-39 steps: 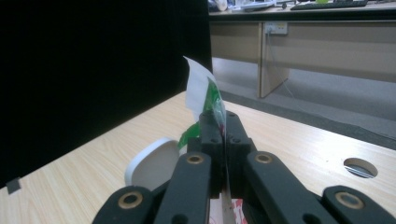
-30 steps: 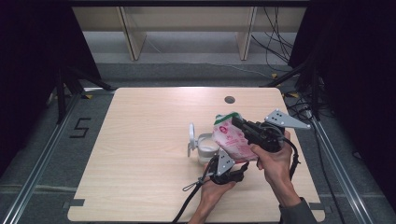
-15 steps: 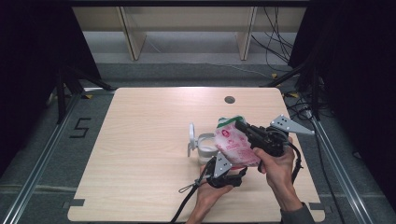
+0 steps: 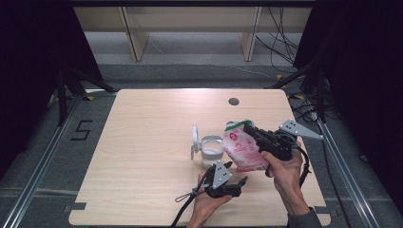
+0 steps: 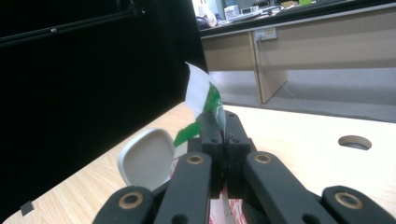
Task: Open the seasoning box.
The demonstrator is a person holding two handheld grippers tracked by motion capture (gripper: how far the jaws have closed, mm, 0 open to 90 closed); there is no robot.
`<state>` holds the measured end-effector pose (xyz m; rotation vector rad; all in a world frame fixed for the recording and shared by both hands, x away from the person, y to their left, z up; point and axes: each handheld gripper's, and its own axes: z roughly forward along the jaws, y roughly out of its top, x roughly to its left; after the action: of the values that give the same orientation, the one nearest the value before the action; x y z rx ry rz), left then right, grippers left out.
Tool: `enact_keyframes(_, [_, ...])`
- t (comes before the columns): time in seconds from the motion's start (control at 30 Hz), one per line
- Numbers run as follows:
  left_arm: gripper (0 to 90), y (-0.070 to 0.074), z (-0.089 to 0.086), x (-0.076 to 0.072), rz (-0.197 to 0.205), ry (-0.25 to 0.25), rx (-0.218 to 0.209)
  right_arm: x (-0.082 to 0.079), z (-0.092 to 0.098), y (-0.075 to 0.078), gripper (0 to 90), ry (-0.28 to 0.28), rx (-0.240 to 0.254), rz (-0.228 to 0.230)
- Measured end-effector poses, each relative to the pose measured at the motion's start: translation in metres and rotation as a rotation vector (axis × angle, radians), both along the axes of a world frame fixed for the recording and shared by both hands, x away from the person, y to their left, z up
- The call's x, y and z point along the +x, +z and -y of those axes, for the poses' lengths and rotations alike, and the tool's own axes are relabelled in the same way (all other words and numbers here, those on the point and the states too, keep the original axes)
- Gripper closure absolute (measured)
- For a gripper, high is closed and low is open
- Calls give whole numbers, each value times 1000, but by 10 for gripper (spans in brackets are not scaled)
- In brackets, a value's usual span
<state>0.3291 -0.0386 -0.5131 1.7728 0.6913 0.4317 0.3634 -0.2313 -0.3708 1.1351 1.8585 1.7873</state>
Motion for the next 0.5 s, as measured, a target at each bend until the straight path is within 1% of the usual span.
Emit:
enact_keyframes(0.03, [282,0,-1,0,-4,-6,-2,0,2,0,900,3,-30,-2])
enact_keyframes(0.07, [281,-1,-2,1,-3,-13,-7,1,2,-2,900,0,-19,6])
enact_keyframes(0.1, [280,-1,-3,1,-7,-17,-6,0,3,-3,900,-4,-29,-4])
enact_keyframes(0.13, [279,0,-4,1,-7,-16,4,0,3,-4,900,-8,-15,3])
enact_keyframes(0.17, [280,0,-5,0,-9,-9,5,0,4,-4,900,-9,-24,1])
enact_keyframes(0.2, [280,0,-6,0,-3,-11,6,-1,6,-5,900,-18,-47,3])
enact_keyframes(0.23, [285,0,-6,1,-5,-10,2,-2,7,-5,900,-17,-48,5])
enact_keyframes(0.27, [287,0,-6,3,0,-8,12,-3,7,-5,900,-23,-48,1])
enact_keyframes(0.3, [288,0,-5,4,-5,-2,13,-4,8,-6,900,-27,-59,29])
enact_keyframes(0.33, [289,0,-6,4,-7,3,17,-6,10,-5,900,-35,-74,17])
enact_keyframes(0.37, [289,0,-6,4,-9,5,18,-8,11,-6,900,-33,-62,4])
enact_keyframes(0.43, [292,0,-6,4,-7,8,17,-9,18,-7,900,-45,-72,23])
enact_keyframes(0.47, [292,0,-6,4,-6,10,12,-10,20,-8,900,-56,-70,15])
enact_keyframes(0.5, [293,0,-5,3,-4,9,7,-9,22,-9,900,-57,-52,30])
